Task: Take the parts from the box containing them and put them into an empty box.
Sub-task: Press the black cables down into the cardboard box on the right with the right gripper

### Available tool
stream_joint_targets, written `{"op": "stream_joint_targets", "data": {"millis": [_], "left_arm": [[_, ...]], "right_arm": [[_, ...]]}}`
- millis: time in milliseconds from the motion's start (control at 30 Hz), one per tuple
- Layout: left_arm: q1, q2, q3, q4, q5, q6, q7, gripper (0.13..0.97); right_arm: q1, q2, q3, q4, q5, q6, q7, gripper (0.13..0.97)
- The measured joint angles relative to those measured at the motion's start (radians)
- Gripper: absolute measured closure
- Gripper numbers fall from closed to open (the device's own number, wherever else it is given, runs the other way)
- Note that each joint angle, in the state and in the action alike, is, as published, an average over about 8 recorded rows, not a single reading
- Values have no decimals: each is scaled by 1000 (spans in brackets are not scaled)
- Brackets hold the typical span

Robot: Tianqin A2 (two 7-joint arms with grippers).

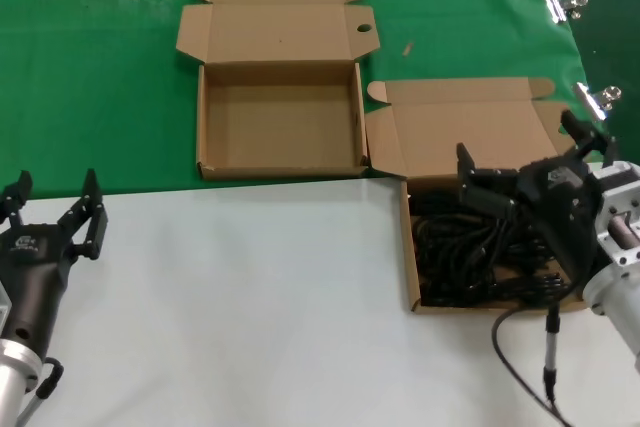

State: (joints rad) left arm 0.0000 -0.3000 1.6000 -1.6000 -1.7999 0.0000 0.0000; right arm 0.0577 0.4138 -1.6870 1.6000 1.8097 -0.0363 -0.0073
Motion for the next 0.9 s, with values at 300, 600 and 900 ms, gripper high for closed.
{"op": "stream_joint_targets", "data": {"millis": [300, 600, 900], "left_arm": [[0, 0, 0, 0, 0, 0, 0, 685], [0, 0, 0, 0, 0, 0, 0, 841], [0, 0, 0, 0, 0, 0, 0, 926]], "right_arm": [[77, 141, -39, -6, -13, -127, -3, 129], [202, 252, -21, -82, 5, -393, -140, 129], [351, 356, -67, -159, -9, -653, -290, 129]]}}
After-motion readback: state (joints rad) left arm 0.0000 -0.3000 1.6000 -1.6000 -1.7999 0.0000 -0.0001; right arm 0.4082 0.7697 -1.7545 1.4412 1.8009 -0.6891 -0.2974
